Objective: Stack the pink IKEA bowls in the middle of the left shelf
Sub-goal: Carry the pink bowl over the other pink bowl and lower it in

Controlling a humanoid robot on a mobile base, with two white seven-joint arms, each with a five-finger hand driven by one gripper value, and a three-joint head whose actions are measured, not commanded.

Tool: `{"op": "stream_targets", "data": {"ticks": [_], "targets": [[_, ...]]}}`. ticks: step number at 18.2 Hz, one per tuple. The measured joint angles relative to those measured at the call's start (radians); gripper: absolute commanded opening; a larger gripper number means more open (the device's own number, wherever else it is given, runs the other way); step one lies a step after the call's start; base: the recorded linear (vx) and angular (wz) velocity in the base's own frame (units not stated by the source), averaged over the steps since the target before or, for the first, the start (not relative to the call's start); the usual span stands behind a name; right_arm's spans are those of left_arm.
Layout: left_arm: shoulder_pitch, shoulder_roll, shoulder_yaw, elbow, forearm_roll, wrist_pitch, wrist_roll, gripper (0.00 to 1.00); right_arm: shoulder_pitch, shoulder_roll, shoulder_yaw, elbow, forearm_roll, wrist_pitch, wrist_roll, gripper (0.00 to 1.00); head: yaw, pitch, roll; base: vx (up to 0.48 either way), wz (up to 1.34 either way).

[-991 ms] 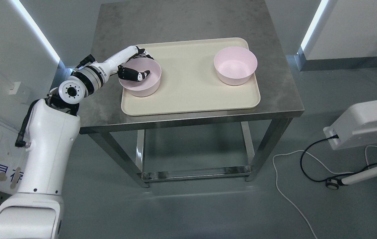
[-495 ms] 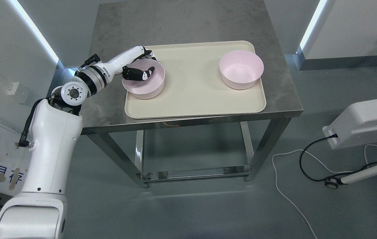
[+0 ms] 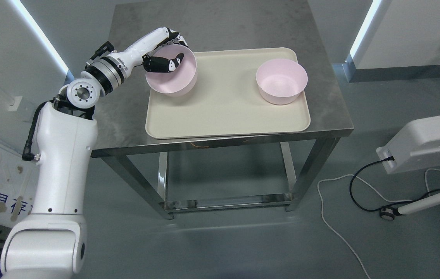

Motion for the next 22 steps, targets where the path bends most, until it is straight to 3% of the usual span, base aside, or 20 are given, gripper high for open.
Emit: {"op": "stream_targets", "data": {"ticks": [6,13,22], "targets": [[-0.057,-0.087,-0.084,-0.064,0.002,0.024,-0.023,0.01,0.0,0.0,0.0,0.0,0.0,0.0,0.0,1.0,0.0,0.0,0.0,0.0,0.0],[-0.198,-0.138,-0.379,-0.052,0.189,0.168,0.256,0.02,0.0,0.0,0.0,0.0,0.0,0.0,0.0,1.0,0.0,0.0,0.0,0.0,0.0],[-0.298,-0.167,-0.621,0.066,0.306,0.188,0.354,0.04,0.0,0.0,0.0,0.0,0.0,0.0,0.0,1.0,0.0,0.0,0.0,0.0,0.0]]}}
